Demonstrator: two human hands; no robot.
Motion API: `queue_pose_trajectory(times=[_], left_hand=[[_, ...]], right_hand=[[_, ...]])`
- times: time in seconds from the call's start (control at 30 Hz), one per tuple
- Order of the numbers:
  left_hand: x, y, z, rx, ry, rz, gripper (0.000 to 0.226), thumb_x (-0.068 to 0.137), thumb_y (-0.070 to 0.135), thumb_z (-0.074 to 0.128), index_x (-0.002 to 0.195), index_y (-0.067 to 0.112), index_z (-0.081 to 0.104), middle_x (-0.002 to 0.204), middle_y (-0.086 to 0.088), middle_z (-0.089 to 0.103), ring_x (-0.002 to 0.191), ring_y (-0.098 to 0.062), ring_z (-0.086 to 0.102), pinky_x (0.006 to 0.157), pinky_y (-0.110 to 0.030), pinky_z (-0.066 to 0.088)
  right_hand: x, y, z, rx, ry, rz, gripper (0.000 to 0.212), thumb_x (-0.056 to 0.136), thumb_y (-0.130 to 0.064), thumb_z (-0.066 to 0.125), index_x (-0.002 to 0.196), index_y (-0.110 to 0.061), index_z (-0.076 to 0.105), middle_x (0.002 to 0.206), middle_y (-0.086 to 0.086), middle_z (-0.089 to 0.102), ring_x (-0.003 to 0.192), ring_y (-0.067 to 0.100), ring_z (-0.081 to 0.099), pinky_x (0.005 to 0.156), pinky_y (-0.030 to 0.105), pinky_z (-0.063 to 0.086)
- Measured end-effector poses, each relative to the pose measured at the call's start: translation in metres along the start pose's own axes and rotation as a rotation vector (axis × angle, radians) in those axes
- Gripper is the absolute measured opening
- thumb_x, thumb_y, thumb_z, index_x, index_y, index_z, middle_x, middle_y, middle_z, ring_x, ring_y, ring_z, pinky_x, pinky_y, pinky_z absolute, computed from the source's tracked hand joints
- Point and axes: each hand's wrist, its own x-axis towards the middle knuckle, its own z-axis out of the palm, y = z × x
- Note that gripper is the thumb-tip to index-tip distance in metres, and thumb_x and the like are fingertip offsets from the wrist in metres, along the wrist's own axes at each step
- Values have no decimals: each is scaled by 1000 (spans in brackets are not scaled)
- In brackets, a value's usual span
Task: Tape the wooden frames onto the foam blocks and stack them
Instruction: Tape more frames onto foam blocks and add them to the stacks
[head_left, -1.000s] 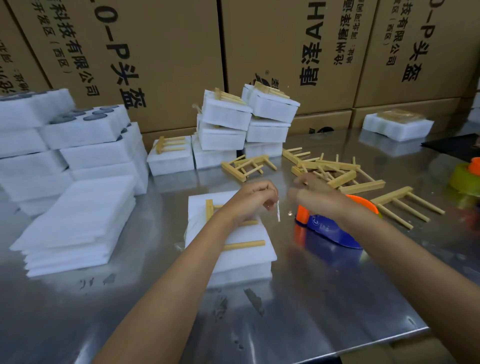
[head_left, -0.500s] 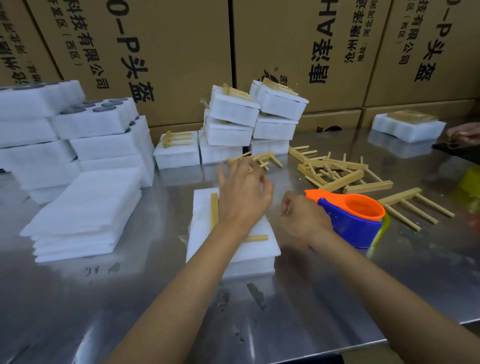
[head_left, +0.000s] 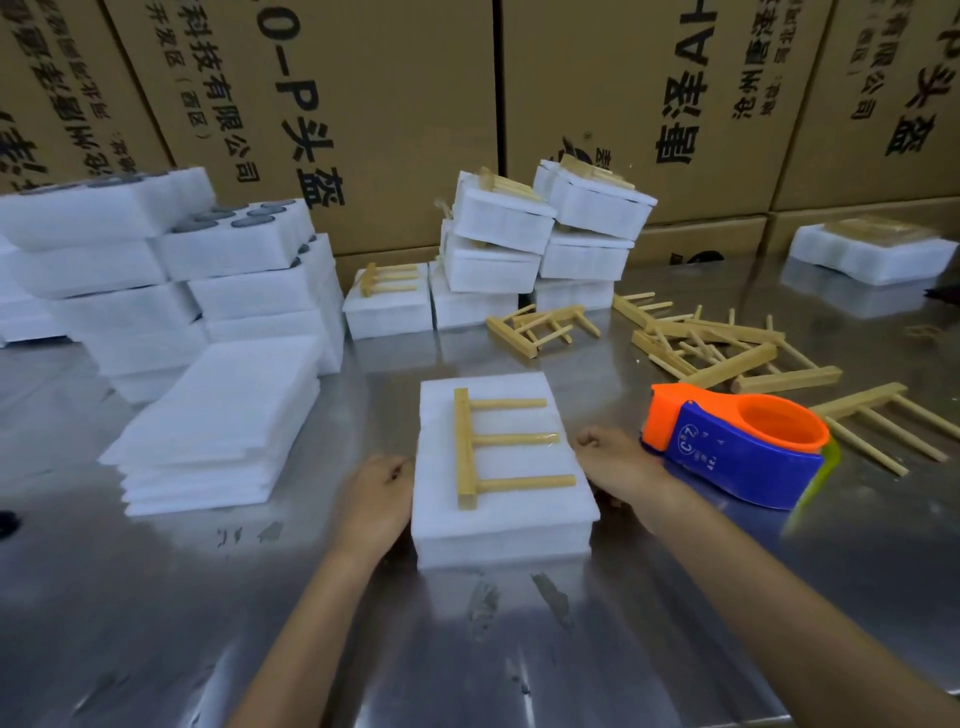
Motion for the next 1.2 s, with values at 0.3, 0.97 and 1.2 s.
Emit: queue_pose_trajectory(times=[0.3,0.97,1.2], left_hand=[[-2,46,-5,-770,-64,40,24,99,34,52,107,32,74,112,2,74,105,-18,69,87,-35,57],[51,27,8,-1554,-55,-98,47,86,54,68,122,23,72,128,-6,68,116,-23,66,91,-42,57],[79,34,12,-1339,33,-180,50,86,55,65,129,29,62,118,0,73,107,-20,71,86,-41,58]], right_hand=[[3,-11,16,526,71,-66,9,96,-21,59,105,-22,61,95,6,73,84,22,70,69,35,56],[56,-50,78,1367,-332,-115,46,102,-56,40,110,-28,76,116,5,73,98,22,73,67,36,60],[86,-57,97,1301,-461,-101,64,93,-67,44,139,-25,56,134,6,64,113,20,66,77,35,59]])
